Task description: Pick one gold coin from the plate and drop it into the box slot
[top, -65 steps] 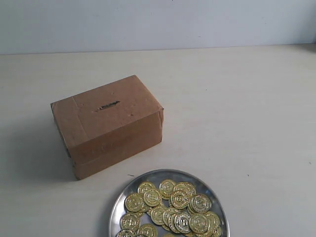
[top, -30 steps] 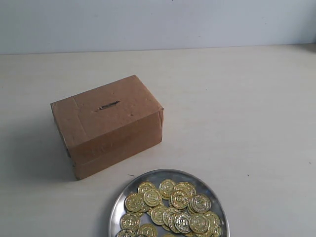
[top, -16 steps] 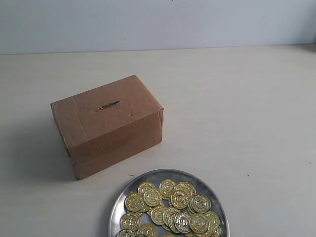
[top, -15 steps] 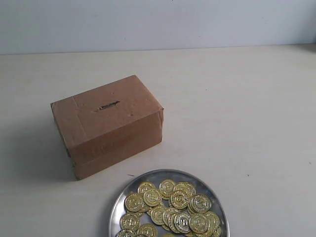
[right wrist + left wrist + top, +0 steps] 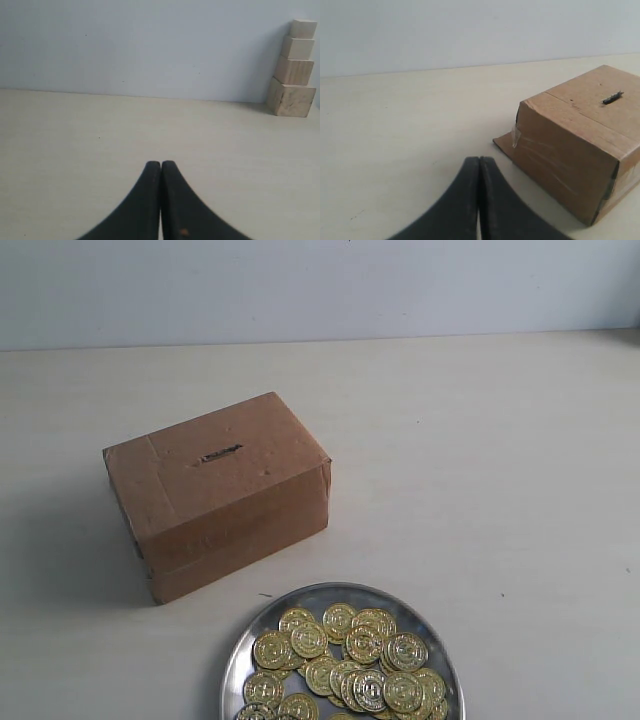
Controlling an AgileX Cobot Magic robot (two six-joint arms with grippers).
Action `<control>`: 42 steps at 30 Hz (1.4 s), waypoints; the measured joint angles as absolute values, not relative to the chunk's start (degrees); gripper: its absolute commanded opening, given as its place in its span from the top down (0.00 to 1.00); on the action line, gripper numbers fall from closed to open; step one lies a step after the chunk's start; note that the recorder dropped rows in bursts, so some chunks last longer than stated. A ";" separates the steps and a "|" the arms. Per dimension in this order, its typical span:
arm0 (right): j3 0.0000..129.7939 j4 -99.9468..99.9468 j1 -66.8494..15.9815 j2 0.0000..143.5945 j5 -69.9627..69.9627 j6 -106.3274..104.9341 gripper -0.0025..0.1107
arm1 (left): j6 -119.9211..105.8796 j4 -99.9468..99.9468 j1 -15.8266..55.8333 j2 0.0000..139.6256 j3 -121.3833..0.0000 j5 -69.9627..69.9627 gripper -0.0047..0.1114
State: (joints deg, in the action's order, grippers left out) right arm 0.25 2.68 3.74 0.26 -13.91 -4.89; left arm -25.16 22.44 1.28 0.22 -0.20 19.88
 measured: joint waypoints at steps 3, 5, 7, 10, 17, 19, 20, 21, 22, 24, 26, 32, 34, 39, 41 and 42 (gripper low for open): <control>0.25 2.78 3.74 0.26 -13.91 -4.77 0.98 | -24.38 22.44 1.28 0.22 -0.20 19.88 0.96; 0.25 2.90 3.74 0.26 -13.91 -4.77 0.98 | -24.12 22.16 1.28 0.22 -0.20 19.88 0.96; 0.25 2.90 3.74 0.26 -13.91 -4.68 0.98 | -23.98 21.55 1.28 0.22 -0.20 19.88 0.96; 0.25 2.90 3.74 0.26 -13.91 -4.68 0.98 | -23.77 20.78 1.28 0.22 -0.20 19.88 0.96; 0.25 2.90 3.74 0.26 -13.95 -4.68 0.98 | -23.77 19.21 1.28 0.22 -0.20 20.02 0.96; 0.25 2.90 3.74 0.26 -13.95 -4.68 0.98 | -23.77 19.08 1.28 0.22 -0.20 20.02 0.96; 0.25 2.90 3.74 0.26 -13.95 -4.68 0.98 | -23.77 19.08 1.28 0.22 -0.20 20.02 0.96; 0.25 2.90 3.74 0.26 -13.95 -4.68 0.98 | -23.77 19.08 1.28 0.22 -0.20 20.02 0.96; 0.25 2.90 3.74 0.26 -13.95 -4.68 0.98 | -23.77 18.98 1.28 0.22 -0.20 20.02 0.96; 0.25 2.90 3.74 0.26 -13.95 -4.68 0.98 | -23.77 18.99 1.28 0.22 -0.20 20.02 0.96; 0.25 2.90 3.74 0.26 -14.21 -4.68 0.98 | -23.77 18.99 1.28 0.22 -0.20 20.02 0.96; 0.25 2.90 3.74 0.26 -15.73 -4.68 0.98 | -23.77 18.99 1.28 0.22 -0.20 20.02 0.96; 0.25 2.90 3.74 0.26 -16.59 -4.68 0.98 | -23.77 18.99 1.28 0.22 -0.20 20.02 0.96; 0.25 2.90 3.74 0.26 -17.92 -4.68 0.98 | -23.77 18.99 1.28 0.22 -0.20 20.02 0.96; 0.25 2.90 3.74 0.26 -18.04 -4.68 0.98 | -23.77 18.99 1.28 0.22 -0.20 20.02 0.96; 0.25 2.90 3.74 0.26 -18.19 -4.68 0.98 | -23.77 18.99 1.28 0.22 -0.20 20.02 0.96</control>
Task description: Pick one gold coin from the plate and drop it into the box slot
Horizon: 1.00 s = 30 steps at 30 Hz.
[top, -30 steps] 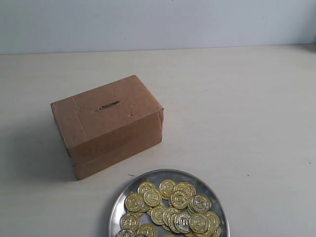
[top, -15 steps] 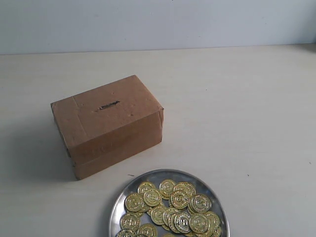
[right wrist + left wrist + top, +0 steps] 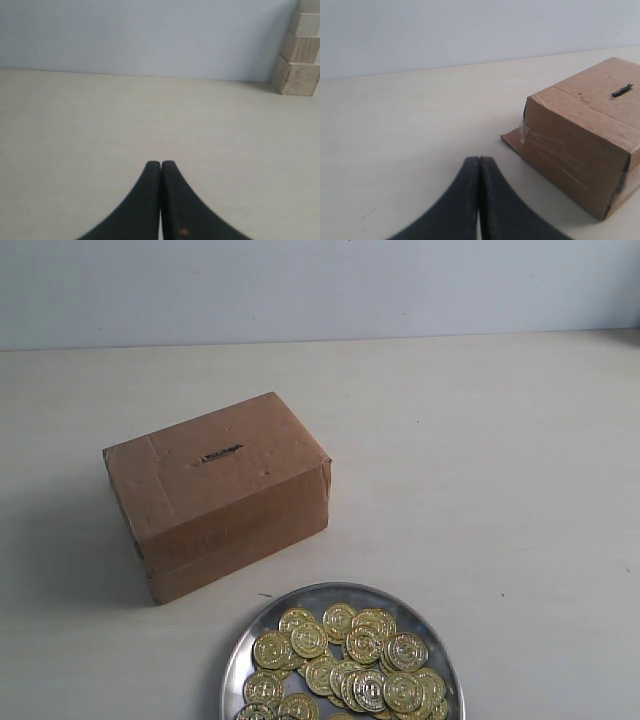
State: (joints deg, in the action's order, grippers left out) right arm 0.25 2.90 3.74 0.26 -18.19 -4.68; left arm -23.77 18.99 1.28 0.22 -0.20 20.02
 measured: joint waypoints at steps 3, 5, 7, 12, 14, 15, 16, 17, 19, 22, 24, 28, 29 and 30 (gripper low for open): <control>0.25 2.90 3.74 0.26 -18.17 -4.68 0.98 | -23.77 18.99 1.28 0.22 -0.20 20.45 0.96; 0.25 2.90 3.74 0.26 -18.17 -4.68 0.98 | -23.77 18.99 1.28 0.22 -0.20 20.53 0.96; 0.25 2.90 3.74 0.26 -18.17 -4.68 0.98 | -23.77 18.99 1.28 0.22 -0.20 20.53 0.96; 0.25 2.90 3.74 0.26 -18.17 -4.68 0.98 | -23.77 18.99 1.28 0.22 -0.20 20.53 0.96; 0.25 2.90 3.74 0.26 -18.17 -4.68 0.98 | -23.77 18.99 1.28 0.22 -0.20 20.53 0.96; 0.25 2.90 3.74 0.26 -18.17 -4.68 0.98 | -23.77 18.99 1.28 0.22 -0.20 20.53 0.96; 0.25 2.90 3.74 0.26 -18.17 -4.68 0.98 | -23.77 18.99 1.28 0.22 -0.20 20.66 0.96; 0.25 2.90 3.74 0.26 -18.17 -4.68 0.98 | -23.77 18.99 1.28 0.22 -0.20 20.94 0.96; 0.25 2.90 3.74 0.26 -18.17 -4.68 0.98 | -23.77 18.99 1.28 0.22 -0.20 20.94 0.96; 0.25 2.90 3.74 0.26 -18.17 -4.68 0.98 | -23.77 18.99 1.28 0.22 -0.20 20.94 0.96; 0.25 2.90 3.74 0.26 -18.17 -4.68 0.98 | -23.77 18.67 1.28 0.22 -0.20 20.94 0.96; 0.25 2.90 3.74 0.26 -18.17 -4.68 0.98 | -23.77 15.79 1.28 0.22 -0.20 20.94 0.96; 0.25 2.90 3.74 0.26 -18.17 -4.68 0.98 | -23.77 15.13 1.28 0.22 -0.20 20.94 0.96; 0.25 2.90 3.74 0.26 -18.17 -4.68 0.98 | -23.77 14.73 1.28 0.22 -0.20 20.94 0.96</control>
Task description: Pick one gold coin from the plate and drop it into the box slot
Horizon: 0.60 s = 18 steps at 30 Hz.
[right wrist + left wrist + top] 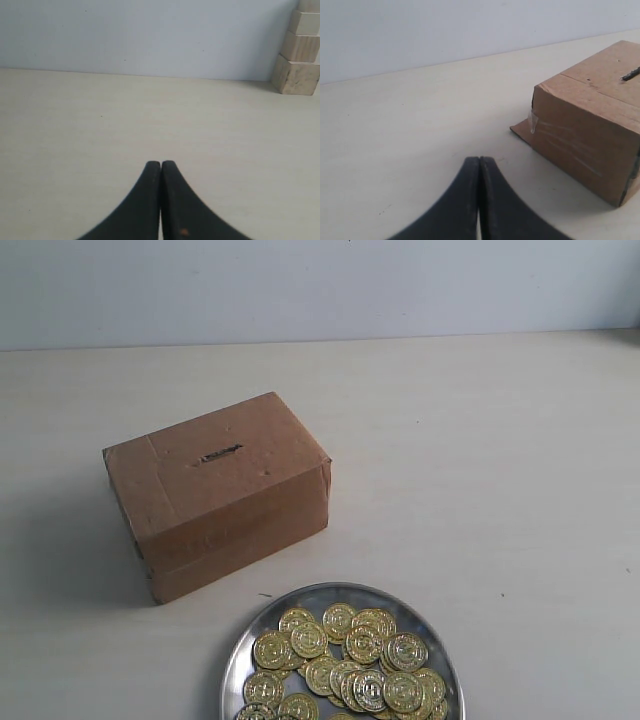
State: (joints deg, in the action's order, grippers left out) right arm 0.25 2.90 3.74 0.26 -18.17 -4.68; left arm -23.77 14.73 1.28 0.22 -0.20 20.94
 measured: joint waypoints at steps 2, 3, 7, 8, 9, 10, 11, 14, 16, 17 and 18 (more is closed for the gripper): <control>0.25 2.90 3.74 0.26 -18.17 -4.68 0.98 | -23.77 14.38 1.28 0.22 -0.20 20.94 0.96; 0.25 2.90 3.74 0.26 -18.17 -4.68 0.98 | -23.77 14.38 1.28 0.22 -0.20 20.94 0.96; 0.25 2.90 3.74 0.26 -18.17 -4.68 0.98 | -23.77 14.35 1.28 0.22 -0.20 20.94 0.96; 0.25 2.90 3.74 0.26 -18.17 -4.68 0.98 | -23.77 14.35 1.28 0.22 -0.20 20.94 0.96; 0.25 2.90 3.74 0.26 -18.17 -4.68 0.98 | -23.77 14.35 1.28 0.22 -0.20 20.94 0.96; 0.25 2.90 3.74 0.26 -18.17 -4.68 0.98 | -23.77 14.35 1.28 0.22 -0.20 20.94 0.96; 0.25 2.90 3.74 0.26 -18.17 -4.68 0.98 | -23.77 14.35 1.28 0.22 -0.20 20.94 0.96; 0.25 2.90 3.74 0.26 -18.17 -4.68 0.98 | -23.77 14.24 1.28 0.22 -0.20 20.94 0.96; 0.25 2.90 3.74 0.26 -18.17 -4.68 0.98 | -23.77 14.24 1.28 0.22 -0.20 20.94 0.96; 0.25 2.90 3.74 0.26 -18.17 -4.68 0.98 | -23.77 14.22 1.28 0.22 -0.20 20.94 0.96; 0.25 2.90 3.74 0.26 -18.17 -4.68 0.98 | -23.77 14.11 1.28 0.22 -0.20 20.94 0.96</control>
